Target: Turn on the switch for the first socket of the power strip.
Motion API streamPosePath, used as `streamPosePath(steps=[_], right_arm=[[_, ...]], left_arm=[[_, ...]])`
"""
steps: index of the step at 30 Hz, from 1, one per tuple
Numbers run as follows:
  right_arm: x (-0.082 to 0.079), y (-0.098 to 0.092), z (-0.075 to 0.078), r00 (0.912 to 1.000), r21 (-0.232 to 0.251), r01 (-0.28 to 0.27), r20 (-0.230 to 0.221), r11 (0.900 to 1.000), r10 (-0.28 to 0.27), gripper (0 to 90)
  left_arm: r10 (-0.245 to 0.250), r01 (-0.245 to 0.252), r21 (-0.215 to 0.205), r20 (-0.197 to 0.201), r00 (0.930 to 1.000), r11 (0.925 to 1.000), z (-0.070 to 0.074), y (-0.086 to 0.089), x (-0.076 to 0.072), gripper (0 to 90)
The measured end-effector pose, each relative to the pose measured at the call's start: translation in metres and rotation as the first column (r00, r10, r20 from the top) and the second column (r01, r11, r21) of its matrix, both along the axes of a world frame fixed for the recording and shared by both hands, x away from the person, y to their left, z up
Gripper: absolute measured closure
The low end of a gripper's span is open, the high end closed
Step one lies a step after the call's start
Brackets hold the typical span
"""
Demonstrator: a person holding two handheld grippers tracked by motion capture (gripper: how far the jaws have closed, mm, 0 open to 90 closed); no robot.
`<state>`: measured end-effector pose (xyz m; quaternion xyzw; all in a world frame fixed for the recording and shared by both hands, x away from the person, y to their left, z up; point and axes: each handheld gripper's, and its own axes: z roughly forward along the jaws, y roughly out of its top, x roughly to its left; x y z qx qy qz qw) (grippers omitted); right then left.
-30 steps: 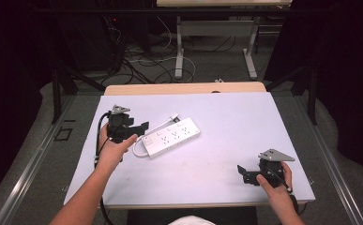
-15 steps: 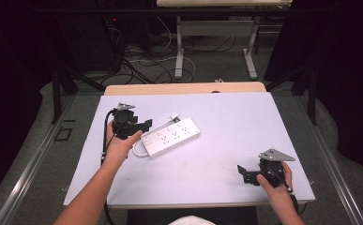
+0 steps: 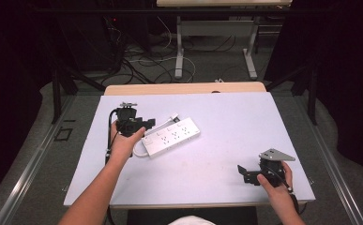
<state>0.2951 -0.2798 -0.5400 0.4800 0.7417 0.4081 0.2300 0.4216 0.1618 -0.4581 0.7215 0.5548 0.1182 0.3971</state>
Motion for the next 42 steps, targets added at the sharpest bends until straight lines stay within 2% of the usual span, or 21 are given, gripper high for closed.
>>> streamPosePath(steps=[1, 5, 7, 9, 12, 23, 27, 31, 42], right_arm=[[0.000, 0.000, 0.000, 1.0000, 0.001, 0.001, -0.001, 1.000, -0.001, 0.0], [0.000, 0.000, 0.000, 1.0000, 0.000, 0.002, -0.002, 1.000, -0.002, 0.0], [0.000, -0.001, 0.000, 1.0000, -0.002, 0.001, 0.000, 1.000, -0.001, 0.0], [0.000, 0.000, 0.000, 1.0000, 0.001, 0.002, -0.003, 1.000, -0.002, 0.0], [0.000, -0.001, 0.000, 1.0000, -0.004, -0.002, 0.002, 1.000, 0.002, 0.0], [0.000, 0.000, -0.001, 1.0000, 0.008, 0.001, -0.009, 1.000, -0.001, 0.0], [0.000, 0.000, -0.001, 1.0000, 0.007, 0.003, -0.008, 1.000, -0.003, 0.0], [0.000, -0.001, -0.001, 1.0000, 0.005, 0.006, -0.008, 1.000, -0.006, 0.0], [0.001, -0.001, -0.002, 1.0000, 0.009, 0.004, -0.007, 1.000, -0.004, 0.0]], left_arm=[[0.008, -0.008, -0.001, -0.016, 0.9998, 1.0000, -0.001, -0.001, 0.001, 41.9], [0.021, -0.021, -0.002, -0.031, 0.9993, 0.9998, -0.003, -0.002, 0.004, 44.2], [0.016, -0.016, -0.008, -0.067, 0.9976, 0.9998, -0.004, -0.003, 0.006, 45.3], [0.027, -0.028, -0.007, -0.072, 0.9971, 0.9996, -0.005, -0.004, 0.007, 45.8], [0.028, -0.028, 0.005, -0.108, 0.9937, 0.9996, -0.008, -0.005, 0.010, 48.3], [0.073, -0.071, 0.017, -0.152, 0.9857, 0.9973, -0.018, -0.015, 0.018, 58.4], [0.091, -0.094, -0.007, -0.178, 0.9798, 0.9956, -0.022, -0.017, 0.023, 62.0], [0.095, -0.098, -0.009, -0.190, 0.9772, 0.9951, -0.024, -0.018, 0.025, 65.5], [0.123, -0.121, 0.021, -0.223, 0.9670, 0.9924, -0.032, -0.024, 0.032, 74.4]])
